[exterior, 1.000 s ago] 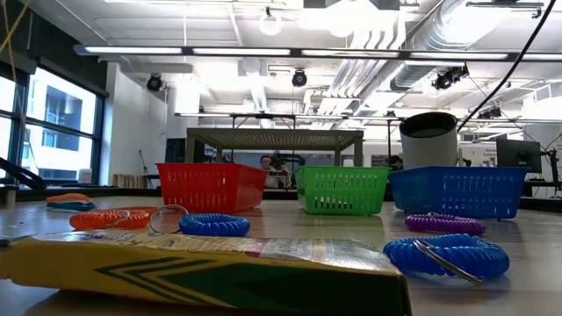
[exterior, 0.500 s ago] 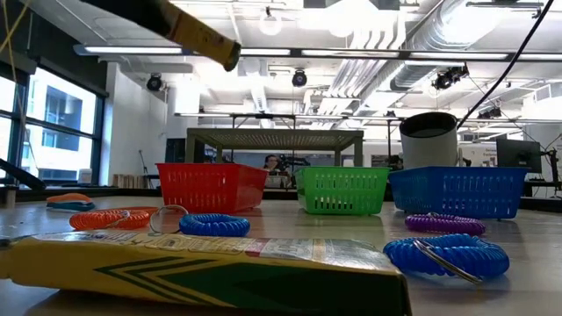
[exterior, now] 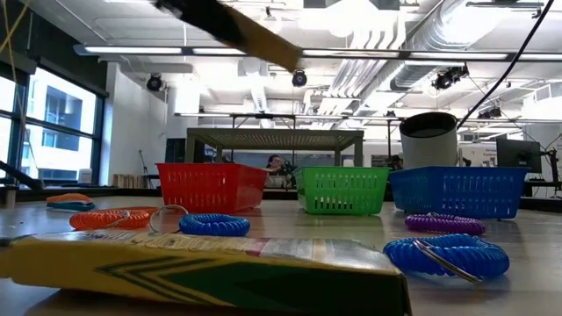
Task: Pick & Place Office Desk Supplies
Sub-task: Put the right yellow crayon box into the green bin
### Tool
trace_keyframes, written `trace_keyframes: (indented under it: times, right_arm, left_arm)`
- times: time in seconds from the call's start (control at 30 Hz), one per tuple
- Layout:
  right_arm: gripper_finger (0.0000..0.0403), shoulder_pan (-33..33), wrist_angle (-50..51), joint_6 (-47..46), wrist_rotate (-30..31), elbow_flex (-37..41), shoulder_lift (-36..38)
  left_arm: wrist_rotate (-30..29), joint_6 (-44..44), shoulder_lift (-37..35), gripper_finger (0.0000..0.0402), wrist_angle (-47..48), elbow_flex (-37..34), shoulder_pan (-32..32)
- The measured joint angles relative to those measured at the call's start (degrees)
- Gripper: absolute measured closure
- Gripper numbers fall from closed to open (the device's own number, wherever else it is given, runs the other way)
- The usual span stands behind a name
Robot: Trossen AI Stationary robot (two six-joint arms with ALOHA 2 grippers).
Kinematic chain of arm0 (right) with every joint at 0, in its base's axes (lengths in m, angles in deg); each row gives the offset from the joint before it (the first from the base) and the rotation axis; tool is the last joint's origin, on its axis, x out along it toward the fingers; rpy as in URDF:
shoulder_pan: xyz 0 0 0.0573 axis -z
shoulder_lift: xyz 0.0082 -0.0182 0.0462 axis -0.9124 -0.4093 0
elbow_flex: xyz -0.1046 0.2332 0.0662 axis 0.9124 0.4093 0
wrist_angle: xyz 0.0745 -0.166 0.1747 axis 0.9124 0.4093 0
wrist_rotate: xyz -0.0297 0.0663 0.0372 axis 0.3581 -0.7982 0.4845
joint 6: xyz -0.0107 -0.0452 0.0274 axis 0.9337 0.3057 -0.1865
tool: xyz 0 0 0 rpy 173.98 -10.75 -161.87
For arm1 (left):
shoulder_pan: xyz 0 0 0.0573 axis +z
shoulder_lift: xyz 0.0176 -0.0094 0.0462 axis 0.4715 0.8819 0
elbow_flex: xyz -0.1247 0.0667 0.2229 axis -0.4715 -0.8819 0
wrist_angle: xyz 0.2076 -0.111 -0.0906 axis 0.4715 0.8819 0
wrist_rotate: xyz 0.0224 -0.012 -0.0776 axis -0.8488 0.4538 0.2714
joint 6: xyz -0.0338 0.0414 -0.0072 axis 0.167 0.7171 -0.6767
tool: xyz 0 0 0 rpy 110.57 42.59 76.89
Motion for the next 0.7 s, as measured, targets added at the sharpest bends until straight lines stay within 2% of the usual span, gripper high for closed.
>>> trace_keyframes:
  times: [0.2,0.37,0.47,0.6,0.7]
  right_arm:
    - [0.0213,-3.56,-5.72,5.83,-0.12,-0.04,0.0]
    - [0.0213,-6.71,-6.02,6.55,5.25,-0.09,0.0]
    - [0.0213,-7.74,-6.04,6.53,6.3,-0.09,0.0]
    - [0.0213,-8.51,-6.05,6.63,6.25,-0.09,0.0]
    - [0.0213,-8.84,-6.08,7.38,6.21,-0.09,0.0]
  left_arm:
    - [3.74,8.29,8.24,0.0375,-12.42,0.22,7.12]
    - [6.57,8.16,15.64,0.0375,-11.86,5.12,10.97]
    - [6.3,6.94,20.18,0.0375,-4.99,12.09,12.24]
    - [6.76,2.29,25.96,0.0375,10.99,22.91,13.27]
    - [7.84,0.25,28.72,0.0375,17.74,27.25,14.16]
